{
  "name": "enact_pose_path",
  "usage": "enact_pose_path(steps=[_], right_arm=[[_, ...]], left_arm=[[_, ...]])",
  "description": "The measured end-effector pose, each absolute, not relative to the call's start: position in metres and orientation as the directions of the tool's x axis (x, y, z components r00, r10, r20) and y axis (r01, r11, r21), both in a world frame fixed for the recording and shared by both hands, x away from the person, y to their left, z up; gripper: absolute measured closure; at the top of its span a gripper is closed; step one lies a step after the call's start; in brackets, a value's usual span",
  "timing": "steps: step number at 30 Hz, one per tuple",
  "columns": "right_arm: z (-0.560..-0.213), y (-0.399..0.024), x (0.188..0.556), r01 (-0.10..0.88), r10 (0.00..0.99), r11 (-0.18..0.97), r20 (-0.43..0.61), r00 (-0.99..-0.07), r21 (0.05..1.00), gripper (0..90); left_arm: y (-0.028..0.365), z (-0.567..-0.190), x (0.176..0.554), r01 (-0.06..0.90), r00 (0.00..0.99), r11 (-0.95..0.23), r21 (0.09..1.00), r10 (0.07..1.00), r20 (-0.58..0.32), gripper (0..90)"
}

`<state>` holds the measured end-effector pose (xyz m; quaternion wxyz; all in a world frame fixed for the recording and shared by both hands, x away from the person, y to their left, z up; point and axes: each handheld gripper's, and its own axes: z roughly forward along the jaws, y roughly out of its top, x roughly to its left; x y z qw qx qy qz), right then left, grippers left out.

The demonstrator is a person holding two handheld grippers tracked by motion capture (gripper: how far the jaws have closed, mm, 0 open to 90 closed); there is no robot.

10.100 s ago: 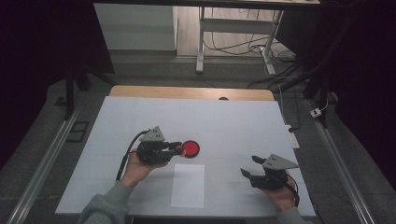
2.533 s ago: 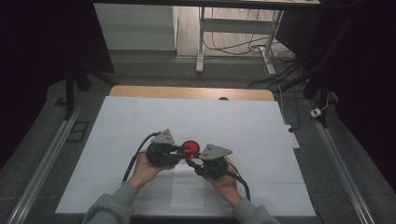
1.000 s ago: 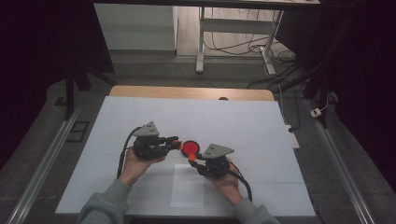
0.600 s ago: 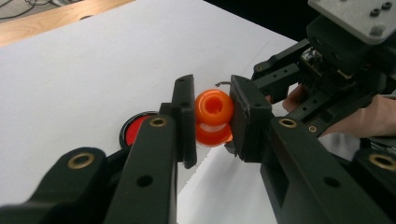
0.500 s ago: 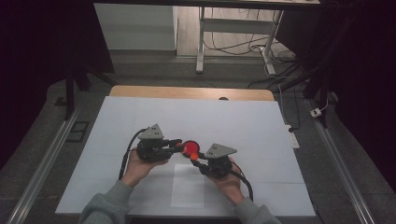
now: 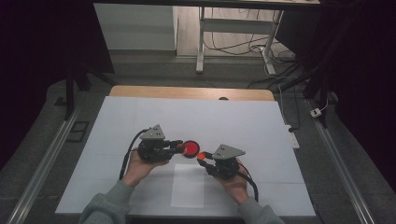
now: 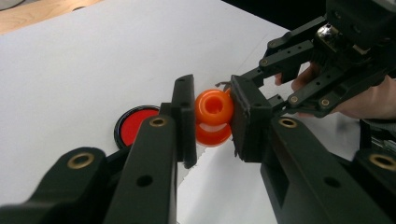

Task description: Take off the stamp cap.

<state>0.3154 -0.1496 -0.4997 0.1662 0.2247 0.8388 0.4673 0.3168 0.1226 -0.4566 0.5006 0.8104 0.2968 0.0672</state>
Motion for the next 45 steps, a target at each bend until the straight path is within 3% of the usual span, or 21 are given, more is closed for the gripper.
enact_pose_path(steps=[45], right_arm=[[-0.499,-0.203,0.302,0.265,0.598,0.428,-0.051,-0.800,0.864,64.6]], left_arm=[[0.123,-0.459,0.319,0.420,0.814,-0.324,0.848,0.547,-0.194,72.6]])
